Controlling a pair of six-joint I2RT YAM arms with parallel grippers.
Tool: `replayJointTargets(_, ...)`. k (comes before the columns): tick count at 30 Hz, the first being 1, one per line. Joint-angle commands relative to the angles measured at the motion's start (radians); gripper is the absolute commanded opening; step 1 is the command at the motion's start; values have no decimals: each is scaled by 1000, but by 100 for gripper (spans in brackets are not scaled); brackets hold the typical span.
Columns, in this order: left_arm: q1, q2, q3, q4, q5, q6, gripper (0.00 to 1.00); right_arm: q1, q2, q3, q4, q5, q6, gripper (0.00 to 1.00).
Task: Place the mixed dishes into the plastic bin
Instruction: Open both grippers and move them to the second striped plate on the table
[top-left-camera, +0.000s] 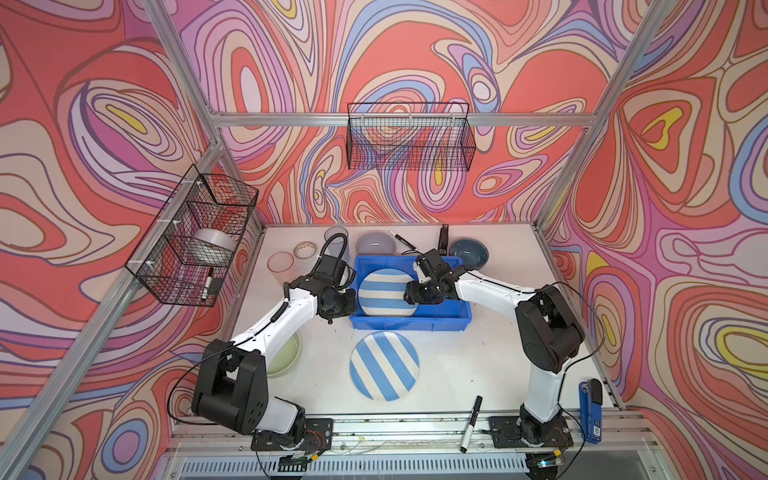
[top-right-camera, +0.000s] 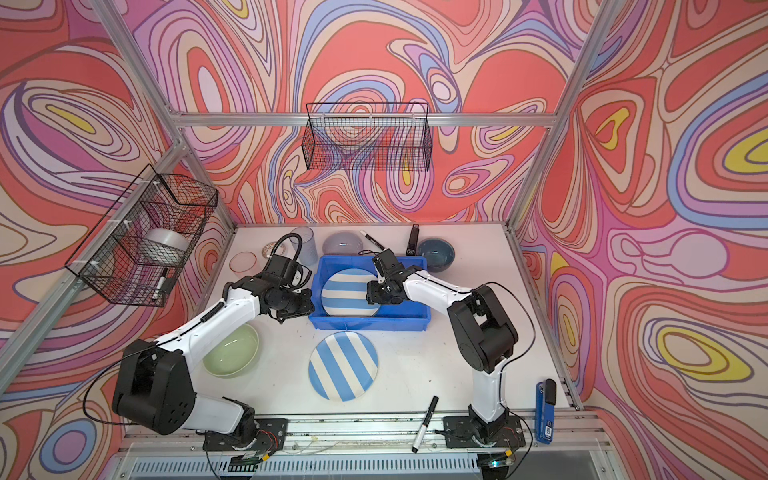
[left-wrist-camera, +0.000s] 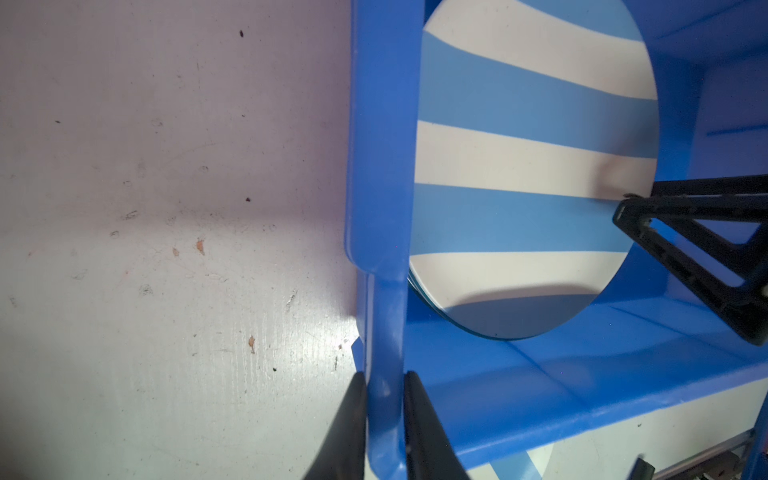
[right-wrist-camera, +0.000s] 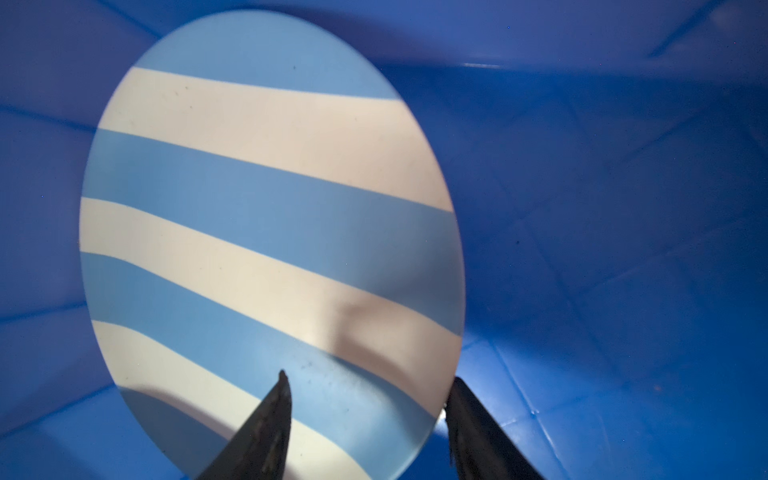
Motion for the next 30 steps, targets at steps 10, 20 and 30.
replayJointTargets(10, 2, -75, 19, -75, -43, 2, 39, 7, -120, 25, -111, 150, -48, 63)
replayJointTargets(20, 2, -236, -80, -159, -8, -1, 43, 22, -408, -146, -93, 97, -24, 63)
replayJointTargets(30, -28, -383, -281, -101, 46, -111, 33, 188, -726, -471, -34, 16, 69, 60)
